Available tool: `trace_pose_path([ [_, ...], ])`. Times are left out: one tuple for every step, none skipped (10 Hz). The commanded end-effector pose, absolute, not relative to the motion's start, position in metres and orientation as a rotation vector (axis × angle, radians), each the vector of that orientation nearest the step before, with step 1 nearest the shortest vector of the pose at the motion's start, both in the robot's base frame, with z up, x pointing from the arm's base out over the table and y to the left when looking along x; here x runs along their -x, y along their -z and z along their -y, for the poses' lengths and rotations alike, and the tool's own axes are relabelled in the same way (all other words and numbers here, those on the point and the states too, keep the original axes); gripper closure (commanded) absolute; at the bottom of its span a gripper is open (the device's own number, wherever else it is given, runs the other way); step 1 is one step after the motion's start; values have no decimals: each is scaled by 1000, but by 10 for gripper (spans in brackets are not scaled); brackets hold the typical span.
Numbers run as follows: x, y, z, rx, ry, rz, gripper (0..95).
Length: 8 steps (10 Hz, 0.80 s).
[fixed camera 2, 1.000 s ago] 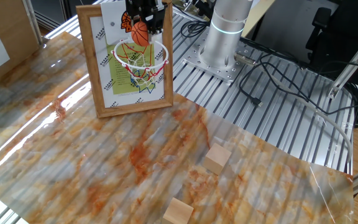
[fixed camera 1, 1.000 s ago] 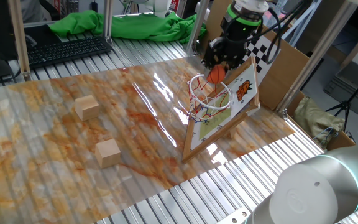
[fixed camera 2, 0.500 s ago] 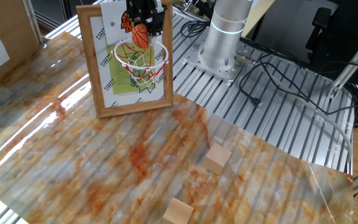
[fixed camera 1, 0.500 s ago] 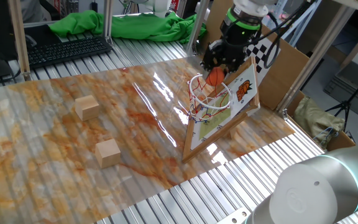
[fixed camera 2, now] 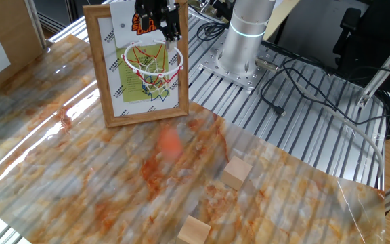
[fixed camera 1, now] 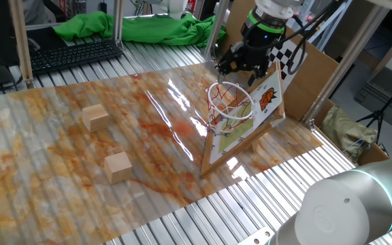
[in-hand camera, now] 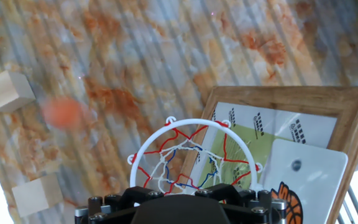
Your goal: Grab a basketball, release it and shoot it into the basket
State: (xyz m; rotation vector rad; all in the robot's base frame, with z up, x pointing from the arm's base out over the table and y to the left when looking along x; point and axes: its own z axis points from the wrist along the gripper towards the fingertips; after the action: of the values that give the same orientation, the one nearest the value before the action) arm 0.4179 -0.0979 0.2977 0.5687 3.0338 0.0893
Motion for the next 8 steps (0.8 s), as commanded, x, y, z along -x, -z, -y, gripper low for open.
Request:
trace_pose_path([
  [-417,-297,97,-569,-91,-3032,0],
  [-417,-297,97,-571,-91,-3032,0],
  [-417,-297,97,-570,-93,-3032,0],
  [-417,-297,96,-569,-90,-3032,0],
  [-417,-297,96,-566,-91,-3032,0],
  [-417,-296,96,-565,-93,-3032,0],
  [-417,-296,95,-564,-93,-3031,0],
  [-417,-295,95,-561,-94,-3032,0],
])
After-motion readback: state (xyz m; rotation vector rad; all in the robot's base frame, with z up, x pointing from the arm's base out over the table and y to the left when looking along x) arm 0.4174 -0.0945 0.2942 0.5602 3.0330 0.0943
